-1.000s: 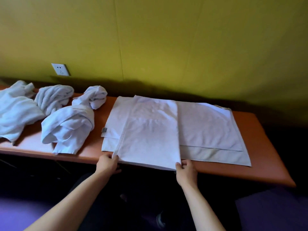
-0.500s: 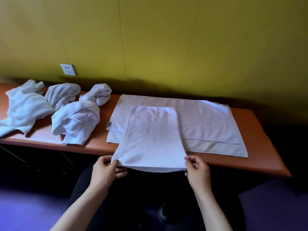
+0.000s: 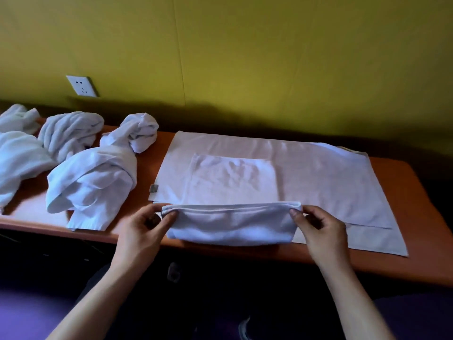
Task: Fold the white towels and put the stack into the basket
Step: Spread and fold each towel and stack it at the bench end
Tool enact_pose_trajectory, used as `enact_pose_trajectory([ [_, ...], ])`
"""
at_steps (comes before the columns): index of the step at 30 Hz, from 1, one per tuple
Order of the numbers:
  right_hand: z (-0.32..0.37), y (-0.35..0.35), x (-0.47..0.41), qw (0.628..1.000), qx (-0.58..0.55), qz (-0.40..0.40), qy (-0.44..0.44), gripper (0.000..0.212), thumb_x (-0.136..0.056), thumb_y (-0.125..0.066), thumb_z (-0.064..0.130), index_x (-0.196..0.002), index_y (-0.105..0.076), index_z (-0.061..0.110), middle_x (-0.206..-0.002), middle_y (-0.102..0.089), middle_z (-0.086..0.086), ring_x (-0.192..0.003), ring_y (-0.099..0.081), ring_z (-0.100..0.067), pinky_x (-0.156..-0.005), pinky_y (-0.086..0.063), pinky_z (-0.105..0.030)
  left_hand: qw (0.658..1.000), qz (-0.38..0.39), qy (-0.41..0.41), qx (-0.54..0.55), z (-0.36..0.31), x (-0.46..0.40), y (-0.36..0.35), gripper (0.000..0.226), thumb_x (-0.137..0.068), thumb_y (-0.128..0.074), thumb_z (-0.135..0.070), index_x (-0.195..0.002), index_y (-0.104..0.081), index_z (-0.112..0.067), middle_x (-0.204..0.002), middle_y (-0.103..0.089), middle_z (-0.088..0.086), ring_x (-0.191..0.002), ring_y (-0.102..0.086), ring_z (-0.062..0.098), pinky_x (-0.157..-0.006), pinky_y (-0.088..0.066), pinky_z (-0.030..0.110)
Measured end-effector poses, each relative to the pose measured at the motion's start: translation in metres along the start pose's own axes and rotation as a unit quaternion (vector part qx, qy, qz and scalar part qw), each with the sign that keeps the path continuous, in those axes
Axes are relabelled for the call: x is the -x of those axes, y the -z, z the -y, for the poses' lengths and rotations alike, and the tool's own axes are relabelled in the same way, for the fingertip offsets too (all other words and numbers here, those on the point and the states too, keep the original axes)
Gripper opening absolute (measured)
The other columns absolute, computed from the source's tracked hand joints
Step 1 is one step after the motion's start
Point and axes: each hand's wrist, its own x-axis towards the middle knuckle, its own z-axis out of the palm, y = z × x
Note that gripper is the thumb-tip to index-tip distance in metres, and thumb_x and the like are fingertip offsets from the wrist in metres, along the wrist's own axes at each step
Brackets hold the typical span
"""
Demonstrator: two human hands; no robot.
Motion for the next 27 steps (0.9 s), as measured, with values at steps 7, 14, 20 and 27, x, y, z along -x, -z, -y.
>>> enact_pose_trajectory([
  [7, -0.025, -0.047, -0.075, 0.999, 0.039, 0.013, 0.020, 0.021, -0.097, -0.061, 0.030, -0.083, -0.063, 0.015, -0.060, -0.056, -0.006, -0.051, -0.043, -0.007, -0.051, -0.033, -0.024, 0.998, -0.019, -0.031, -0.048, 0.030, -0.101, -0.052, 0.014, -0.092, -0.070, -0.030, -0.083, -0.068, -0.019, -0.062, -0.062, 0.000, -0.055, -0.050, 0.002, -0.057, -0.043, 0.031],
  [14, -0.037, -0.087, -0.152, 0.997, 0.065, -0.031, 0.012, 0.022, -0.097, -0.059, 0.037, -0.089, -0.066, 0.018, -0.069, -0.063, 0.003, -0.060, -0.054, -0.006, -0.052, -0.037, -0.021, 0.992, -0.056, -0.035, -0.105, 0.030, -0.188, -0.092, 0.021, -0.090, -0.069, -0.044, -0.085, -0.066, -0.023, -0.073, -0.063, -0.010, -0.063, -0.056, 0.005, -0.056, -0.040, 0.026],
  [20, -0.057, -0.117, -0.191, 0.991, 0.130, -0.034, -0.020, 0.026, -0.097, -0.057, 0.037, -0.090, -0.066, 0.014, -0.069, -0.060, 0.008, -0.072, -0.056, -0.018, -0.067, -0.035, -0.026, 0.987, -0.051, -0.004, -0.149, 0.041, -0.227, -0.121, 0.024, -0.093, -0.066, -0.040, -0.095, -0.068, -0.016, -0.079, -0.065, -0.002, -0.062, -0.054, 0.004, -0.052, -0.037, 0.020],
  [27, -0.060, -0.119, -0.177, 0.983, 0.179, -0.029, -0.028, 0.025, -0.094, -0.061, 0.039, -0.104, -0.056, 0.017, -0.080, -0.063, 0.003, -0.072, -0.053, -0.016, -0.064, -0.034, -0.027, 0.962, -0.031, -0.086, -0.256, 0.073, -0.212, -0.124, 0.038, -0.092, -0.068, -0.035, -0.122, -0.057, -0.017, -0.119, -0.058, 0.011, -0.103, -0.052, 0.034, -0.084, -0.042, 0.040],
])
